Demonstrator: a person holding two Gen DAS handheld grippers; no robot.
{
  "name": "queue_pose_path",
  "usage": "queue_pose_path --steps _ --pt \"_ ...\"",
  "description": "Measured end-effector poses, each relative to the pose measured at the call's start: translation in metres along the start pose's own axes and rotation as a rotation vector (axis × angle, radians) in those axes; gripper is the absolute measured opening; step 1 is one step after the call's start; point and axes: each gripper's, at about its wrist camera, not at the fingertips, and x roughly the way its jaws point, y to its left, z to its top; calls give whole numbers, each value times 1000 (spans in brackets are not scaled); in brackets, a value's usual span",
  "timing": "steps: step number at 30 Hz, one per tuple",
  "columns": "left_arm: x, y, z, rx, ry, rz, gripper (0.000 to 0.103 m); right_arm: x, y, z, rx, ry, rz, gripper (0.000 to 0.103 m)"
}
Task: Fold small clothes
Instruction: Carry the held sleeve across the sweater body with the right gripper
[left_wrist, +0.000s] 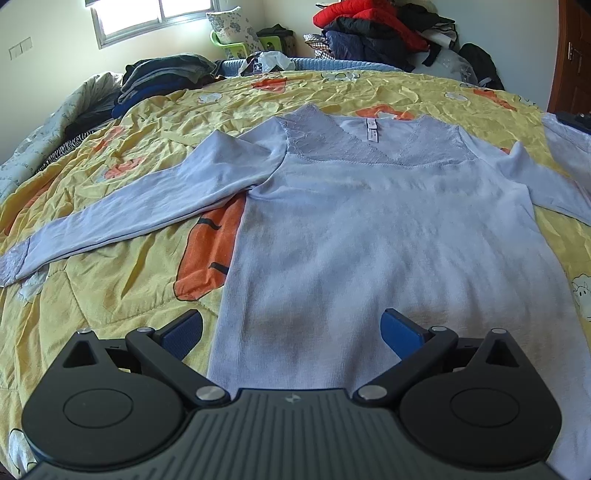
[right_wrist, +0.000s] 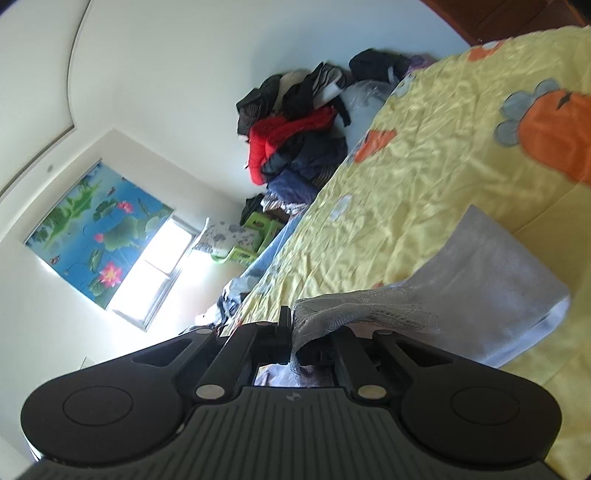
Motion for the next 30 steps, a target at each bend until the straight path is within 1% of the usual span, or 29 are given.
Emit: queue_pose_path --steps 12,24,30 --pt "4 11 -2 -26 11 -9 103 34 41 -34 6 89 58 6" --pt "7 35 -3 -76 20 -2 103 70 78 -70 -15 151 65 6" --pt "9 47 -4 -104 25 -3 103 97 101 -92 -82 192 53 6"
